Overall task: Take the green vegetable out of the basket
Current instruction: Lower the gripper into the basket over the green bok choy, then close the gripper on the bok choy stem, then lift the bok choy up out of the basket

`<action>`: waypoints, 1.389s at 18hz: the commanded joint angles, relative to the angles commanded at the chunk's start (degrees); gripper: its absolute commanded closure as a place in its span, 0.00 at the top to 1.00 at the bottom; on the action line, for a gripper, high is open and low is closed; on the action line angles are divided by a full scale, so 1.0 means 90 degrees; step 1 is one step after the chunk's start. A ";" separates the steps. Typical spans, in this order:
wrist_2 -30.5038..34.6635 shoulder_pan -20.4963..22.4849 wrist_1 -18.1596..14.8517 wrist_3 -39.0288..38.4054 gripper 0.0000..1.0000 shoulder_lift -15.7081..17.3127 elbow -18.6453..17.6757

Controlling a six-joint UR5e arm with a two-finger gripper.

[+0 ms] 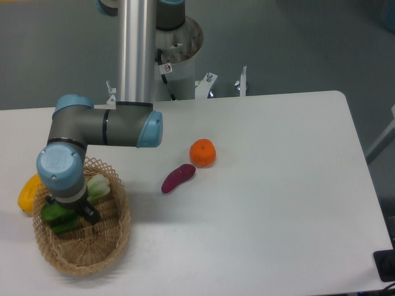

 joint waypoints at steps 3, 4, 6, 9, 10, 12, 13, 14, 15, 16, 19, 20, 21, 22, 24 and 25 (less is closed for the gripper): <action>0.0019 -0.0049 0.0000 -0.0204 0.66 0.0020 0.0000; 0.0019 -0.0068 0.0000 -0.0282 0.57 0.0020 0.0010; 0.0019 -0.0068 -0.0010 -0.0303 0.39 0.0029 0.0000; 0.0010 -0.0088 -0.0010 -0.0555 0.22 0.0097 0.0010; 0.0000 -0.0088 -0.0019 -0.0566 0.20 0.0146 0.0010; 0.0000 -0.0088 -0.0049 -0.0566 0.19 0.0244 0.0019; 0.0000 -0.0059 -0.0049 -0.0547 0.19 0.0293 0.0020; 0.0000 -0.0030 -0.0049 -0.0537 0.20 0.0380 0.0029; -0.0010 0.0000 -0.0058 -0.0527 0.19 0.0449 0.0049; -0.0039 0.0116 -0.0059 -0.0518 0.19 0.0546 0.0049; -0.0166 0.0487 -0.0059 -0.0498 0.20 0.0868 0.0058; -0.0185 0.0653 -0.0039 -0.0488 0.20 0.0976 0.0059; -0.0166 0.0819 0.0000 -0.0488 0.20 0.1054 0.0059; -0.0176 0.1014 0.0000 -0.0469 0.20 0.1122 0.0097; -0.0157 0.1472 0.0000 -0.0420 0.20 0.1240 0.0166; -0.0156 0.1678 0.0019 -0.0410 0.20 0.1289 0.0176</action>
